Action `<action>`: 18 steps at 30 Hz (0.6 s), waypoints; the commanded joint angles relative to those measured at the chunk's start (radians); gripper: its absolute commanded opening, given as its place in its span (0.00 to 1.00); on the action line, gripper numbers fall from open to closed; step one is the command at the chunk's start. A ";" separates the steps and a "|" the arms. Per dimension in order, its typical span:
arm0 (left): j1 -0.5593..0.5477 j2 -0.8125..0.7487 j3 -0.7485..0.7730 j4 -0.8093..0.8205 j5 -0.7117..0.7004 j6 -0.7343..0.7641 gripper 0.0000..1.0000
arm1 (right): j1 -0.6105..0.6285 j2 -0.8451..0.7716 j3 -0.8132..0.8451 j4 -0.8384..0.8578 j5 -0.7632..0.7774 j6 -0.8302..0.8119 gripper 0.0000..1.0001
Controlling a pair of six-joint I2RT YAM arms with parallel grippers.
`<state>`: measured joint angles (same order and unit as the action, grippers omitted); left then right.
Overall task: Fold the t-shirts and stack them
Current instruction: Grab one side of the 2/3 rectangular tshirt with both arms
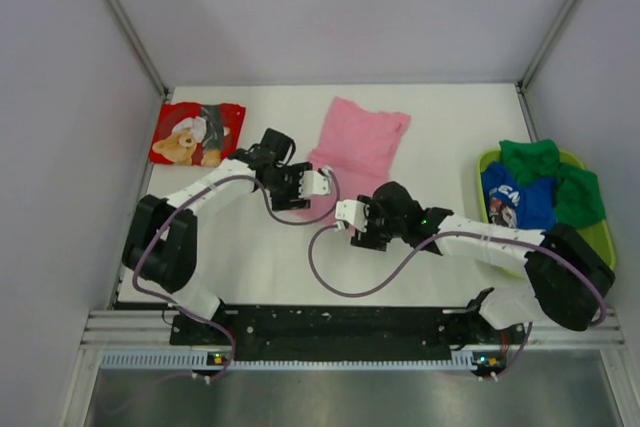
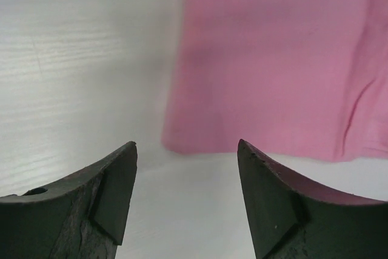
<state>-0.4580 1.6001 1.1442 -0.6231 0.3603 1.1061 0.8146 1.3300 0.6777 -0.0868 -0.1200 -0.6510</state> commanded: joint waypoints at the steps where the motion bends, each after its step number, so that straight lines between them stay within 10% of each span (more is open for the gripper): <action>1: -0.008 0.056 -0.044 0.037 0.048 0.127 0.67 | 0.012 0.096 0.042 -0.037 0.005 -0.059 0.65; 9: -0.031 0.138 -0.051 0.052 -0.003 0.097 0.64 | 0.012 0.184 0.059 0.009 0.016 -0.022 0.42; 14: -0.031 0.132 -0.064 0.019 -0.024 0.086 0.21 | 0.015 0.166 0.063 -0.016 0.040 -0.006 0.01; 16: -0.033 0.104 -0.069 -0.003 -0.029 0.071 0.00 | 0.015 0.135 0.068 -0.048 0.036 0.008 0.00; 18: -0.033 0.066 -0.077 -0.041 -0.030 0.054 0.00 | 0.027 0.089 0.068 -0.089 0.023 0.020 0.00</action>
<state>-0.4648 1.7329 1.0897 -0.5781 0.3210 1.1561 0.8230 1.4956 0.6968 -0.1345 -0.0952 -0.6903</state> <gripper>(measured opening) 0.024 0.012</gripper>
